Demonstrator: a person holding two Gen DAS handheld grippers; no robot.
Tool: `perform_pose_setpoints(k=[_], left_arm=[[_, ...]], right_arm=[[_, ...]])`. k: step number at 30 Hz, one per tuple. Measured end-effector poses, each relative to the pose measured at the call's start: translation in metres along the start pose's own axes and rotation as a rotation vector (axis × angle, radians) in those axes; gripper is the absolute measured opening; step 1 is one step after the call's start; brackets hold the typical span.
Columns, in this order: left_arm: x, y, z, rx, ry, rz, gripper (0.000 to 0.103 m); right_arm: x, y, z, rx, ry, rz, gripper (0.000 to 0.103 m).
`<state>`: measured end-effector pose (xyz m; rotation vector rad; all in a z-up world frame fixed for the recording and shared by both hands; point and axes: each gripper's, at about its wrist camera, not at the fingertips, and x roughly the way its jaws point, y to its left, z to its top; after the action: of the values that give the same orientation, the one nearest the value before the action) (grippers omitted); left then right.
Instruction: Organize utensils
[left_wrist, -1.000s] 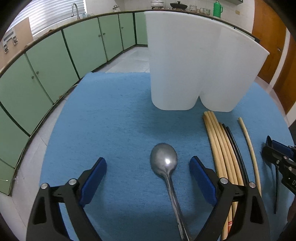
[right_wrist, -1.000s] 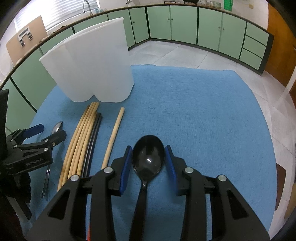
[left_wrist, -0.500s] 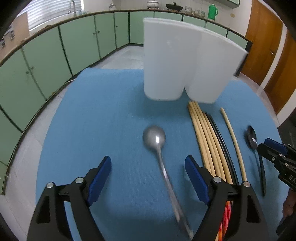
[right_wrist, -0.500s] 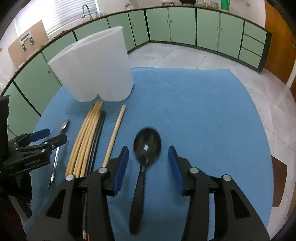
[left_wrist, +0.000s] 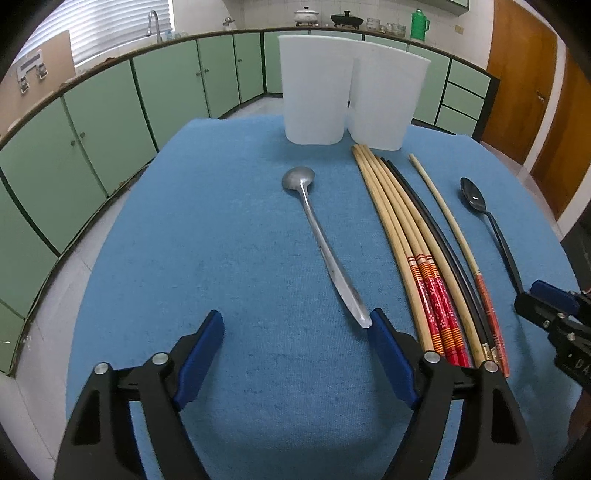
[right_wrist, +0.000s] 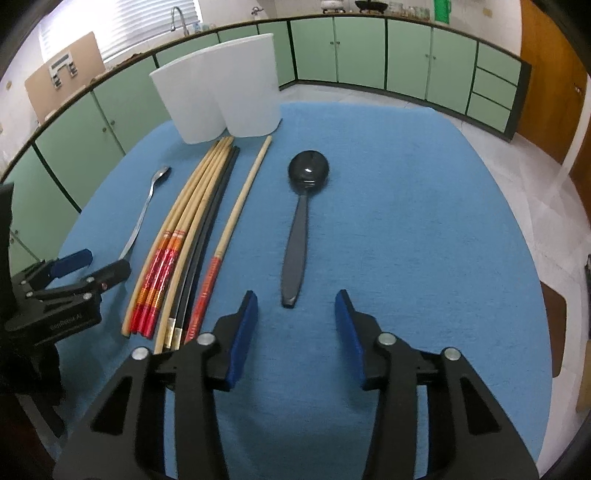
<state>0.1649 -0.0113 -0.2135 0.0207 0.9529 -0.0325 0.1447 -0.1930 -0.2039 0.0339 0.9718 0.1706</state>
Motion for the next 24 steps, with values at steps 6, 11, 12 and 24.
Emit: perform_pose_setpoints(k=[6,11,12,24], left_arm=[[0.002,-0.002,0.006,-0.009,-0.008,-0.005,0.076],[0.006,-0.007,0.01,-0.009,-0.014,-0.008,0.067],[0.005,-0.008,0.01,-0.011,-0.016,-0.01,0.063],[0.002,-0.012,0.008,-0.036,-0.04,-0.054,0.01]], right_arm=[[0.004,0.002,0.002,-0.001,-0.014,-0.01,0.028],[0.008,0.006,0.002,-0.016,-0.032,-0.021,0.023],[0.009,0.007,0.001,-0.019,-0.039,-0.027,0.022],[0.005,-0.003,0.005,0.039,-0.042,0.033,0.01]])
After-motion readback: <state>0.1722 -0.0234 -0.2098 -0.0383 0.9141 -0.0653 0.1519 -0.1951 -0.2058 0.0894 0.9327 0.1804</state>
